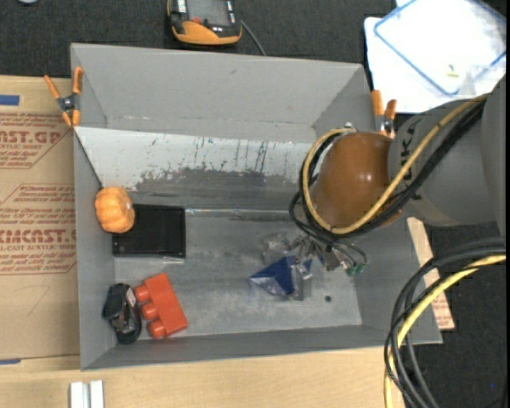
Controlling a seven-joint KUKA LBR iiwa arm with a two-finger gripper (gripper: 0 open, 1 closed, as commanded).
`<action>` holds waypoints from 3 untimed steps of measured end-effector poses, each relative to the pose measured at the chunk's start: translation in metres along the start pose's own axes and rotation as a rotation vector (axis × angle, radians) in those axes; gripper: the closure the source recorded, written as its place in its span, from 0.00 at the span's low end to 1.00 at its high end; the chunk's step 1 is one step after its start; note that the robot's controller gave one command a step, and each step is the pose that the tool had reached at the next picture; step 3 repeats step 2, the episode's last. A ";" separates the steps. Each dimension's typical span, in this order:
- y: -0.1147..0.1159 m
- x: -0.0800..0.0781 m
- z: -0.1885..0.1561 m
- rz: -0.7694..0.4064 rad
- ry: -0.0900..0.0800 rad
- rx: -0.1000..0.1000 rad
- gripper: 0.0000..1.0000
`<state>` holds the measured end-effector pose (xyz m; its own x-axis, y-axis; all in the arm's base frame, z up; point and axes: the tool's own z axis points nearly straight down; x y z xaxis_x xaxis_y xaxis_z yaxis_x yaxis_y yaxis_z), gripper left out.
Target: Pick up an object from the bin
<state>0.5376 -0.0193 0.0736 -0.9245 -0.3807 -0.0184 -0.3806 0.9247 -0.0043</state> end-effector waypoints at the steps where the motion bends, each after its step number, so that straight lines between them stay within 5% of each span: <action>1: 0.011 -0.006 -0.093 -0.026 0.009 -0.002 1.00; 2: 0.003 0.021 -0.151 0.009 0.008 -0.002 1.00; 3: 0.003 0.021 -0.151 0.009 0.008 -0.002 1.00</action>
Offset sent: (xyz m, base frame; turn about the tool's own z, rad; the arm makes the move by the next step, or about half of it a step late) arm -0.0242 -0.0050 0.1488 0.0059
